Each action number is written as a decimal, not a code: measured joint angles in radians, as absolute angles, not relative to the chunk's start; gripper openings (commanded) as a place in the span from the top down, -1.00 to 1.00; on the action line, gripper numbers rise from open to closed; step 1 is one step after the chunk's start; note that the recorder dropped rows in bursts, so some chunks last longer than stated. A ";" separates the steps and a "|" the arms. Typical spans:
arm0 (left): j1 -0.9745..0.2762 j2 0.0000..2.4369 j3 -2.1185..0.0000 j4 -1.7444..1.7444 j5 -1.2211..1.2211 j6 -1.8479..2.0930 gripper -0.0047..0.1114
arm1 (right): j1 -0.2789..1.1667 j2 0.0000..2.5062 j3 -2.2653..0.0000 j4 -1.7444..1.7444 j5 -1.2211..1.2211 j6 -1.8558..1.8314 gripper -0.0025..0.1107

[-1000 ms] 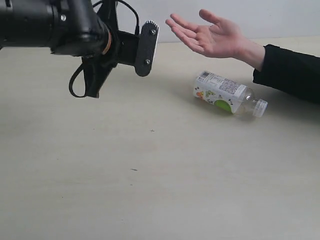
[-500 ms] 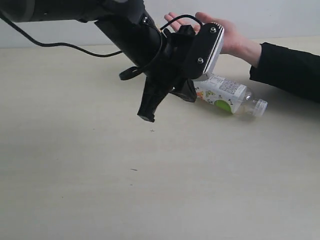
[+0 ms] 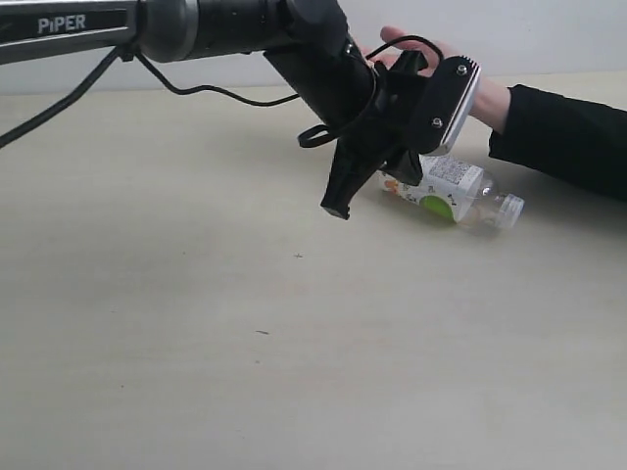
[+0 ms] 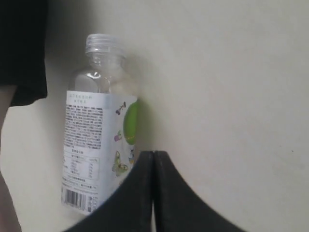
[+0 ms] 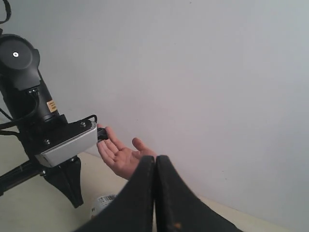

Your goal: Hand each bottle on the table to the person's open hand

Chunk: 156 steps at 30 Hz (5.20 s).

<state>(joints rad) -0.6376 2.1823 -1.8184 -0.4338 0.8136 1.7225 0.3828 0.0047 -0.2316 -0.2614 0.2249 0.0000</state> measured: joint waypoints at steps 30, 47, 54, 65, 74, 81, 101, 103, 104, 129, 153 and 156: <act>-0.730 2.308 -1.910 -0.164 0.599 1.387 0.92 | 0.383 0.005 -0.232 -0.261 0.225 0.000 0.96; -0.790 2.359 -1.973 0.112 0.609 1.162 -0.01 | 0.383 0.005 -0.232 -0.258 0.225 0.000 0.96; -0.790 2.380 -1.975 0.132 0.580 1.156 -0.04 | 0.383 0.005 -0.232 -0.258 0.225 0.000 0.96; -0.790 2.409 -1.975 0.196 0.555 1.100 -0.15 | 0.383 0.005 -0.232 -0.258 0.225 0.000 0.96; -0.790 2.409 -1.975 0.198 0.553 1.044 -0.40 | 0.383 0.005 -0.232 -0.258 0.225 0.000 0.96; -0.803 2.409 -1.975 0.200 0.525 1.005 -0.48 | 0.383 0.005 -0.232 -0.258 0.225 0.000 0.96; -0.808 2.409 -1.975 0.227 0.501 0.947 -0.48 | 0.383 0.005 -0.232 -0.258 0.225 0.000 0.96; -0.809 2.409 -1.975 0.227 0.499 0.929 -0.48 | 0.383 0.005 -0.232 -0.258 0.225 0.000 0.96; -0.812 2.409 -1.975 0.227 0.497 0.918 -0.48 | 0.383 0.005 -0.232 -0.258 0.225 0.000 0.96; -0.888 2.409 -2.054 0.152 0.588 0.985 -0.48 | 0.383 0.005 -0.232 -0.258 0.225 0.000 0.96; -0.848 2.488 -2.218 0.039 0.754 1.016 -0.48 | 0.383 0.005 -0.232 -0.258 0.225 0.000 0.96; -0.832 2.507 -2.226 0.048 0.754 1.005 -0.47 | 0.383 0.005 -0.232 -0.258 0.225 0.000 0.96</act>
